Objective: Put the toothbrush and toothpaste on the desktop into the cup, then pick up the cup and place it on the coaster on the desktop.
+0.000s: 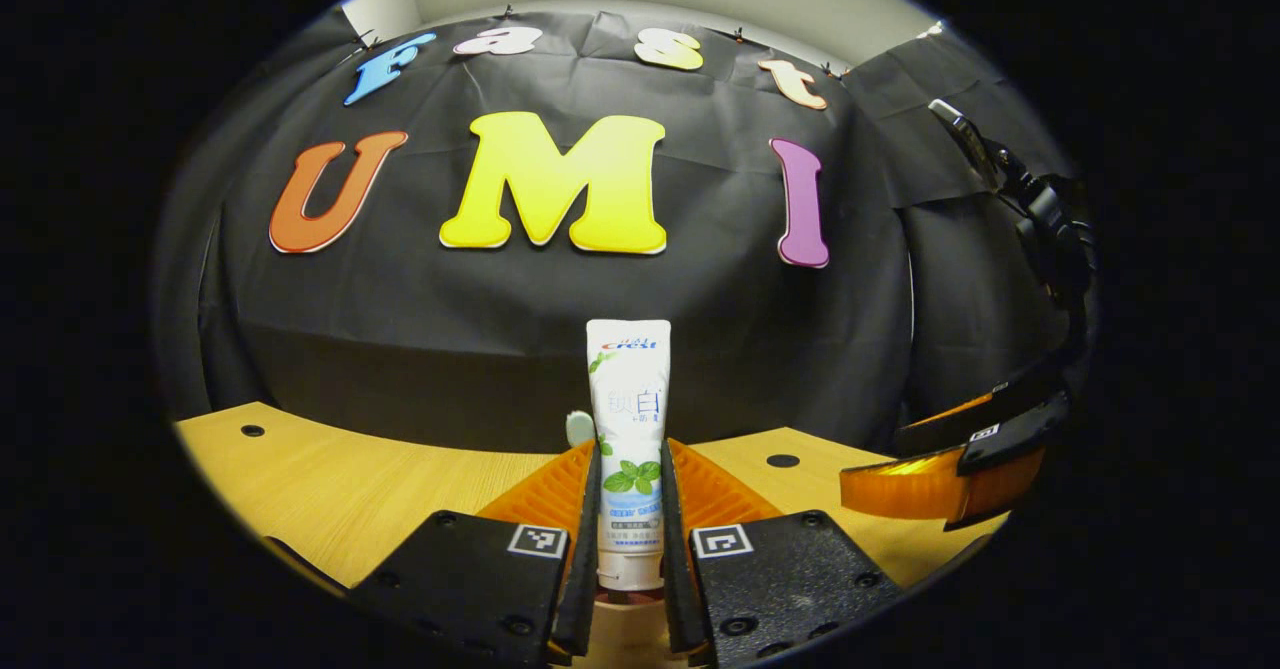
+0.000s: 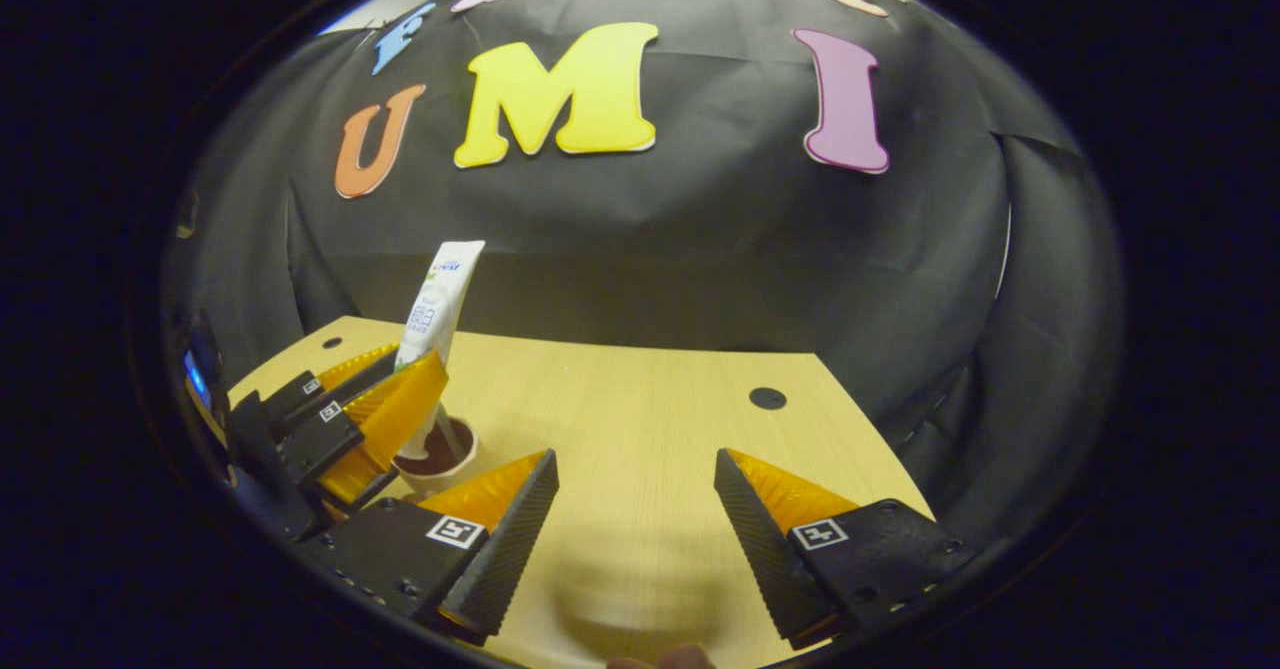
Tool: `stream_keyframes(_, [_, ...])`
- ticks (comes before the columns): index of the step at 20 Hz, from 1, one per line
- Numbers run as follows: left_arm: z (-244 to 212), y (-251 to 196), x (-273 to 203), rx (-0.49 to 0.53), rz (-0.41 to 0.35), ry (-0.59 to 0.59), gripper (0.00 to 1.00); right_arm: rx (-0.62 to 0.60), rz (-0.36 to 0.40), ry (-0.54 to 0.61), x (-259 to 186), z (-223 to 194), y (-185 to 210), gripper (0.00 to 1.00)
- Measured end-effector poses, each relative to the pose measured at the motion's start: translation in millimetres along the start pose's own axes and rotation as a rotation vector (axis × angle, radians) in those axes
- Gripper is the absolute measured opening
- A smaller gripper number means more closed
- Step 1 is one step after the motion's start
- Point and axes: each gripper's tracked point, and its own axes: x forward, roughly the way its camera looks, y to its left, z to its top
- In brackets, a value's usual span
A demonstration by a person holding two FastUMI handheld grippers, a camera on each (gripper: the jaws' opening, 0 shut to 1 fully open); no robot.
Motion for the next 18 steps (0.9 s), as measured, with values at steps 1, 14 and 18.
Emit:
stream_keyframes(1, [-5,2,0,0.002,0.009,0.009,0.31,0.014,-0.006,0.014,1,-4,-3,0.96])
stream_keyframes(14, [-24,4,-16,-0.015,0.04,0.06,0.43,0.032,0.014,0.016,-2,-9,16,0.96])
stream_keyframes(18, [-23,6,-26,-0.025,0.038,0.094,0.49,0.033,0.015,0.016,-7,-5,22,0.98])
